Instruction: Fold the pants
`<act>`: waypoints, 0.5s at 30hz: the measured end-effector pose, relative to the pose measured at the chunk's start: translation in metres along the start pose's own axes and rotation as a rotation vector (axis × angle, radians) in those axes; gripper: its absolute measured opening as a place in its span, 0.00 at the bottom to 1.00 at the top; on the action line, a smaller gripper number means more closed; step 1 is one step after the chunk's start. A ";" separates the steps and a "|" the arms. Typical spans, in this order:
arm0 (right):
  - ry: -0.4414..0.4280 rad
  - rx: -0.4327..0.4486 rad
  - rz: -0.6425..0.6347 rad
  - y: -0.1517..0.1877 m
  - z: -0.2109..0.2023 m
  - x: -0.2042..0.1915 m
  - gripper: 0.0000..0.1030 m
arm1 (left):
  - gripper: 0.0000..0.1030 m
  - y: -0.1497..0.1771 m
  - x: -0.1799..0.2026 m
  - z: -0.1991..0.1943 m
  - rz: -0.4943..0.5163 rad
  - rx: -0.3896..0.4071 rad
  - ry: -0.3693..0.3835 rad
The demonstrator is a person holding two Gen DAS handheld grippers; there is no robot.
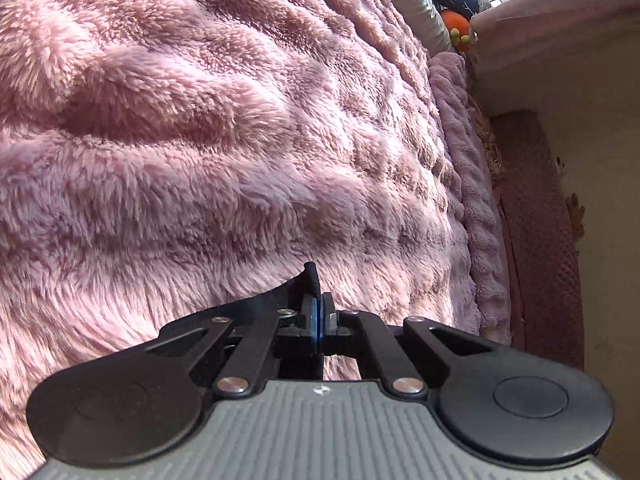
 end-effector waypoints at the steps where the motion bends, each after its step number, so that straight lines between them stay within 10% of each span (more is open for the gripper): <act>1: 0.009 -0.021 0.014 -0.001 0.006 0.002 0.02 | 0.04 0.000 0.003 0.000 0.007 0.010 0.037; 3: 0.024 -0.062 0.040 -0.005 0.014 0.006 0.06 | 0.23 -0.001 0.011 -0.010 0.024 0.062 0.123; 5: -0.004 -0.088 0.083 -0.011 0.014 0.009 0.29 | 0.72 -0.006 0.022 -0.026 0.065 0.109 0.215; 10: 0.038 -0.052 0.048 -0.025 -0.024 0.000 0.80 | 0.74 -0.022 0.046 -0.071 0.189 0.145 0.248; 15: 0.109 -0.009 0.004 -0.035 -0.085 0.006 0.81 | 0.79 -0.006 0.061 -0.120 0.335 0.085 0.319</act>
Point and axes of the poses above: each gripper's, at about its wrist camera, not at the fingertips, and z roughly the way its jaws point, x to its right, y to its underside, the point moved 1 cm from there along z, roughly the way its jaws point, and after that the axes turned 5 degrees about -z, right-handed, at the moved point
